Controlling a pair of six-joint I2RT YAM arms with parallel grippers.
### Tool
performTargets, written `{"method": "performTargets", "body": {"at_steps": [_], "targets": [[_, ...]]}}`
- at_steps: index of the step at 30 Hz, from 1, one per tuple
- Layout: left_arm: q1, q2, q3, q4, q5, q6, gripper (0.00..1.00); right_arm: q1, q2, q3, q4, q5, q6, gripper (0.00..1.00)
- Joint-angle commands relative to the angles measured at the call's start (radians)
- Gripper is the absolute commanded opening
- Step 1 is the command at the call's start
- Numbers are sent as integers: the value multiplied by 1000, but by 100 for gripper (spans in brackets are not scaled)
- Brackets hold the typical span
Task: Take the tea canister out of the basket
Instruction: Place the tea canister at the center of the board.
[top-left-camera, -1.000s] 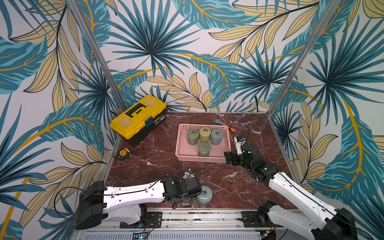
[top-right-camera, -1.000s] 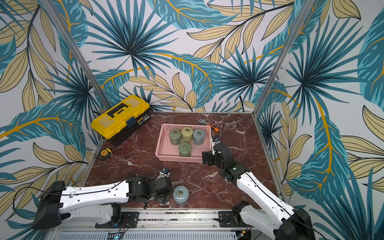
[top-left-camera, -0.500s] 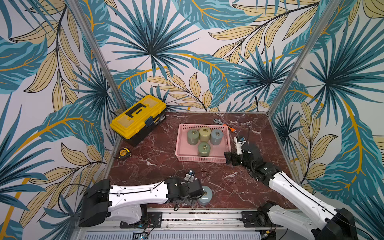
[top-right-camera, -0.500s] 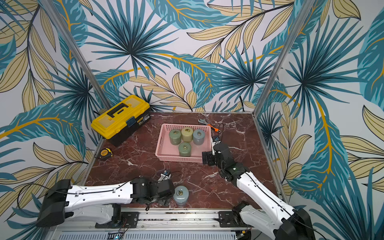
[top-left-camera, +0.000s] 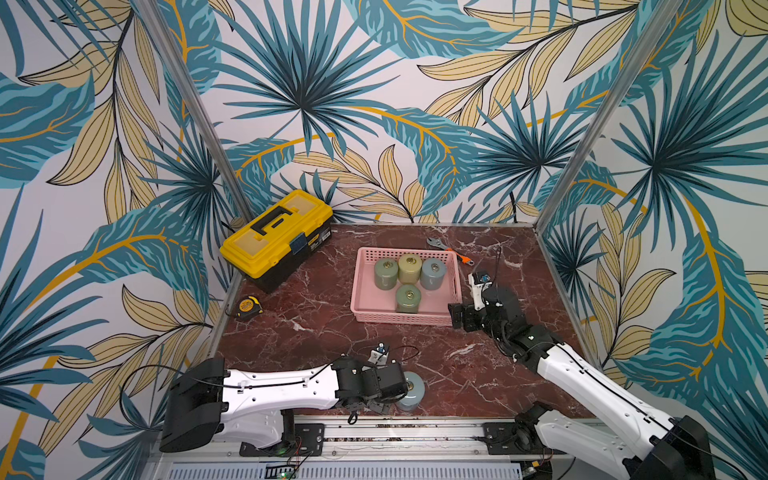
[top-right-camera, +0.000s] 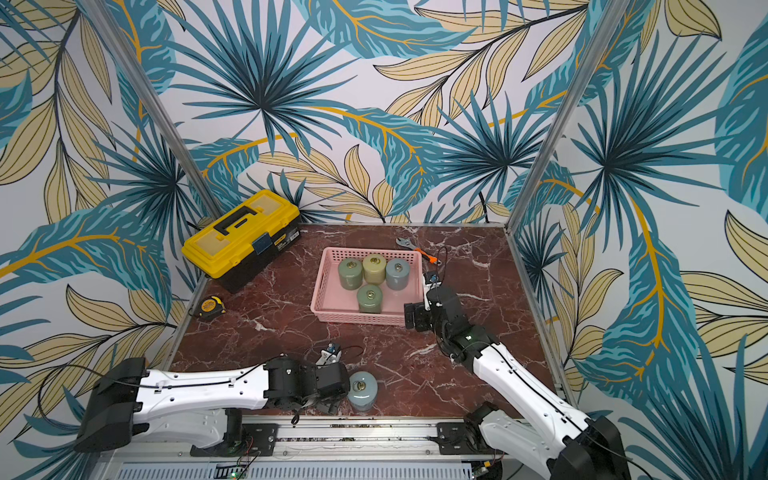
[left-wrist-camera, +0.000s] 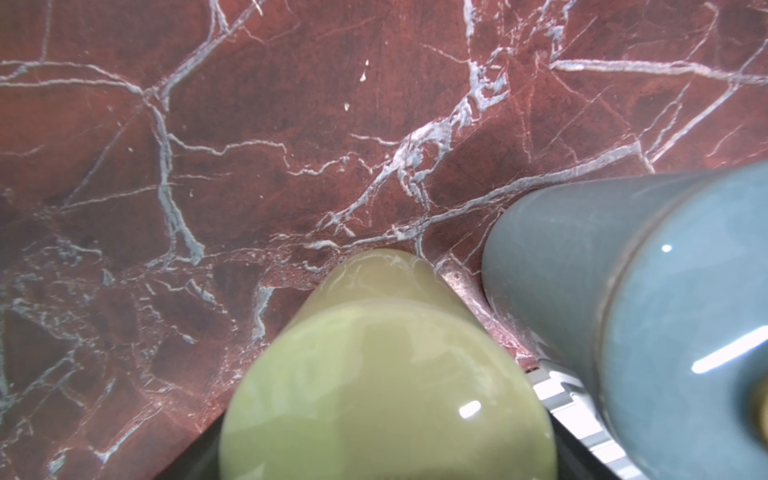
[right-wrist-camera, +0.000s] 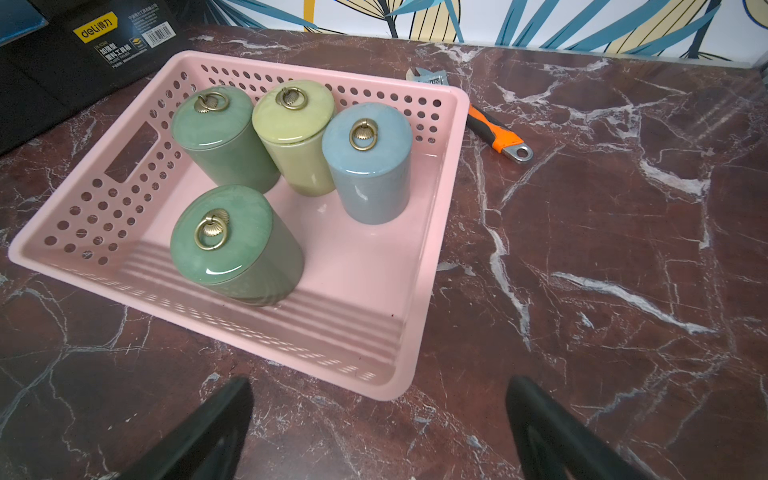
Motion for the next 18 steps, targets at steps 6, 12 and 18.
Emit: {"method": "performTargets", "body": {"at_steps": [6, 12, 18], "targets": [[-5, 16, 2, 6, -34, -19, 100, -1, -19, -24, 15, 14, 12, 99], [-5, 1, 10, -14, -40, -25, 100, -2, -21, -24, 15, 14, 12, 99], [-4, -35, 30, -34, -45, -25, 100, -1, -19, -24, 14, 13, 12, 99]]}}
